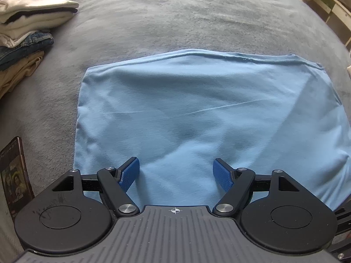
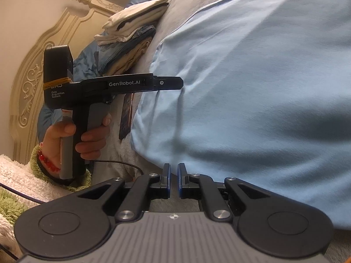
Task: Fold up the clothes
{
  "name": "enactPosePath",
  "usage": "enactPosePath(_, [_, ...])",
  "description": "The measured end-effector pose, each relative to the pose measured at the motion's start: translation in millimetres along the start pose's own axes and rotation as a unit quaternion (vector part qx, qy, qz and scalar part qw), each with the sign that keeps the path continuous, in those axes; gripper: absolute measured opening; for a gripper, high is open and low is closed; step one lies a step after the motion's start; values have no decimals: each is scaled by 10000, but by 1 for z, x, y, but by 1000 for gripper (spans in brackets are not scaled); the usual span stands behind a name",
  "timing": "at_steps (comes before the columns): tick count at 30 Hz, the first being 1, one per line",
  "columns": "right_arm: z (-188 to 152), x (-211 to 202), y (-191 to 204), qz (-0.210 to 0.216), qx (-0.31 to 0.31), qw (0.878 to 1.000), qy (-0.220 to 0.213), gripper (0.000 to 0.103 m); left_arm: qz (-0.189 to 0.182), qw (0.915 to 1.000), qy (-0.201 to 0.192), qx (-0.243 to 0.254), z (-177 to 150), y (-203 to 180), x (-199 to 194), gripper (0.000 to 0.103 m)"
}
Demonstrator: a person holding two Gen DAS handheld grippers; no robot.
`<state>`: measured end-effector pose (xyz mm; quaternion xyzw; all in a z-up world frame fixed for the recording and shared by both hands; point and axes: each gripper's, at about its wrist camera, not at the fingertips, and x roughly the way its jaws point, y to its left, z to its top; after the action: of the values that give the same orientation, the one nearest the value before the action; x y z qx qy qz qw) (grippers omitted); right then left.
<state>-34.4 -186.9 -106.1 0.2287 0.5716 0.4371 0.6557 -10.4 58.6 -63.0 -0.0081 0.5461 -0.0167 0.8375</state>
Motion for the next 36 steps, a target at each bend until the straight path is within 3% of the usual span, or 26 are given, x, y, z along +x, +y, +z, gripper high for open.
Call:
enactPosePath(10, [15, 12, 21, -63, -482, 9988, 83, 8, -36, 9993, -248, -289, 3, 26, -9, 74])
enactPosePath(15, [23, 22, 37, -261, -835, 9962, 27, 13, -7, 9987, -329, -377, 3, 37, -11, 74])
enactPosePath(24, [20, 45, 74, -760, -1872, 9793, 137, 18, -30, 9982, -332, -496, -1, 55, -15, 74])
enactPosePath(29, [18, 55, 89, -917, -2232, 9704, 128, 28, -64, 9980, -350, -518, -2, 62, -16, 74])
enactPosePath(36, [10, 73, 105, -1042, -2679, 9573, 308, 35, -92, 9978, -366, -547, -4, 72, -17, 74])
